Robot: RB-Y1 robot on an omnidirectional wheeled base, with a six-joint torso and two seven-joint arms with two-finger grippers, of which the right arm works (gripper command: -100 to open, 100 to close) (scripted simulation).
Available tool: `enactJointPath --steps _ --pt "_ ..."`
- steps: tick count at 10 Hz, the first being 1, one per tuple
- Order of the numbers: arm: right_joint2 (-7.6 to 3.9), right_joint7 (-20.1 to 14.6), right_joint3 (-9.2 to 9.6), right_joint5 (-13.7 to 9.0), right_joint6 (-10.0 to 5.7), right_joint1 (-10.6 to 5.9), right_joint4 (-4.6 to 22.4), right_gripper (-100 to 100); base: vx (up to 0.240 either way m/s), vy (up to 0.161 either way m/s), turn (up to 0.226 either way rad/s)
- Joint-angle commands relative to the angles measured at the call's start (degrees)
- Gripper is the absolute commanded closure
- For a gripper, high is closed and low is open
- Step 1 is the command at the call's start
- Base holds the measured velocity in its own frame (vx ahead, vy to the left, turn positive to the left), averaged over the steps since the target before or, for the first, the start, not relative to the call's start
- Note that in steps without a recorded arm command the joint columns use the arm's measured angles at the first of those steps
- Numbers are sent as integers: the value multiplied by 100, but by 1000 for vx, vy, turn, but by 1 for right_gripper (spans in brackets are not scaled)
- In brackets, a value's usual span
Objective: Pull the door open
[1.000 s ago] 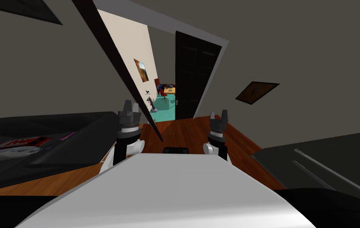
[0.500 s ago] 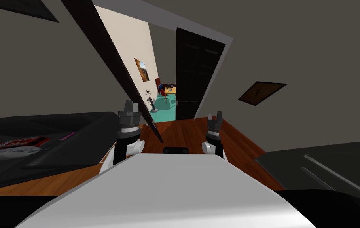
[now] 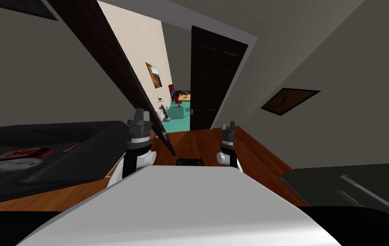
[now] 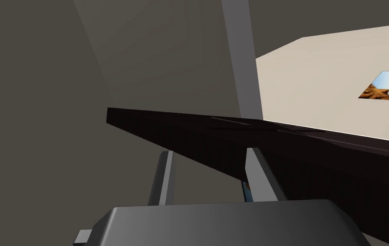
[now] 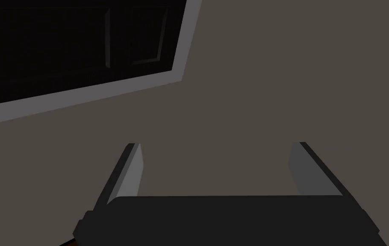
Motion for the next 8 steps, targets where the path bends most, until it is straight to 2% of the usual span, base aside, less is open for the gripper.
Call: enactJointPath --steps 1,8 --pt "-7 41 8 -33 -28 -89 206 -100 92 -23 52" --pt "-62 174 -5 -214 -206 -532 1259 -100 93 -18 46"
